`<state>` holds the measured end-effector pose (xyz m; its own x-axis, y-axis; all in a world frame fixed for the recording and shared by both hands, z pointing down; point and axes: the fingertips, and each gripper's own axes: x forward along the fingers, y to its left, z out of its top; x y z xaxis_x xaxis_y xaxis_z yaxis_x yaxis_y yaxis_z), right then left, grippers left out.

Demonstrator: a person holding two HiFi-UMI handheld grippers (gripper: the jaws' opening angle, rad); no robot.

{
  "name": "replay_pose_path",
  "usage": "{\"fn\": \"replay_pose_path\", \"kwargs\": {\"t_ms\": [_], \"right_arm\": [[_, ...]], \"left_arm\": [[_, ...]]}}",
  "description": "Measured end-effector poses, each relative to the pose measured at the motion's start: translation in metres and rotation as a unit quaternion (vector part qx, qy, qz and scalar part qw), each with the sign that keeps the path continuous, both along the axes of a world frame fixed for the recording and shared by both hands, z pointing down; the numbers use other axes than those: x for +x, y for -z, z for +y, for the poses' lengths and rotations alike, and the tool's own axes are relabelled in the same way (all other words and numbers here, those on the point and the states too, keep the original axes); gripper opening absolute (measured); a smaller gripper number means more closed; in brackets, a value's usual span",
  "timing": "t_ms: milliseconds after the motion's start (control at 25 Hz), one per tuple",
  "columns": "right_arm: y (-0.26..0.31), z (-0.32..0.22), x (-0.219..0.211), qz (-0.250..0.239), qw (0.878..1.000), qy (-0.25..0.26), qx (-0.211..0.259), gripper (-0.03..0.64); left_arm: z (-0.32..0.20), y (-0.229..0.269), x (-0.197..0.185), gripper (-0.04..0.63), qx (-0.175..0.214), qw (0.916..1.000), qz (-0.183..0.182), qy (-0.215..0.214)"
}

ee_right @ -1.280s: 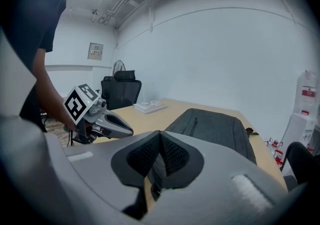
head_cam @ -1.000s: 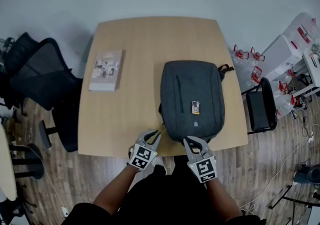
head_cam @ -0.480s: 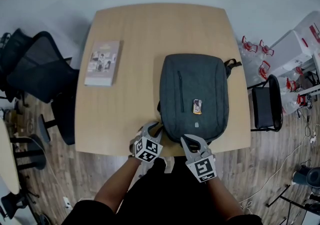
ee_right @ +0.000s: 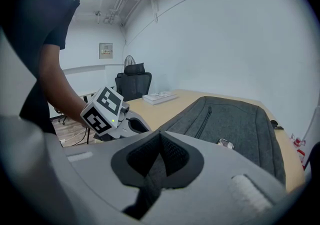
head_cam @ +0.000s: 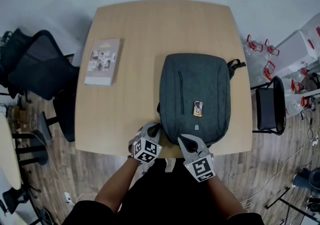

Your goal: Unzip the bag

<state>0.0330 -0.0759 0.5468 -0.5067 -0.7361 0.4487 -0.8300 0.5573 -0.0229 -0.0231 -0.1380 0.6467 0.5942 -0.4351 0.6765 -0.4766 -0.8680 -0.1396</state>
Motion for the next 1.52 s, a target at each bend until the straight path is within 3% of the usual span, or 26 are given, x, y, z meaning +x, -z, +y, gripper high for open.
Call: {"fn": "replay_pose_path", "kwargs": {"t_ms": [280, 440, 840, 920, 1000, 1200, 1520], "right_arm": [[-0.001, -0.002, 0.0, -0.001, 1.0, 0.008, -0.003, 0.003], [-0.001, -0.001, 0.001, 0.005, 1.0, 0.013, -0.003, 0.003], [-0.005, -0.021, 0.011, 0.029, 0.999, 0.034, -0.023, 0.006], [-0.009, -0.03, 0.011, 0.023, 0.998, 0.037, -0.041, 0.111], [-0.012, -0.041, 0.013, 0.023, 0.998, 0.035, -0.052, 0.163], [-0.029, -0.071, 0.014, 0.045, 0.995, 0.045, -0.076, 0.198], [-0.059, -0.091, -0.006, 0.11, 0.979, 0.137, -0.103, 0.21]], "left_arm": [[-0.001, 0.002, 0.006, 0.052, 0.006, 0.9998, 0.003, -0.017], [-0.002, 0.004, 0.005, 0.026, 0.005, 0.9997, 0.01, -0.021], [-0.001, 0.006, 0.006, 0.026, -0.054, 0.9972, 0.05, -0.014], [-0.001, 0.007, 0.006, 0.026, -0.062, 0.9965, 0.055, -0.013], [-0.001, 0.007, 0.006, 0.026, -0.069, 0.9959, 0.057, -0.013], [0.0, 0.008, 0.008, 0.026, -0.076, 0.9945, 0.07, -0.017], [0.001, 0.009, 0.01, 0.026, -0.079, 0.9937, 0.071, -0.038]]}}
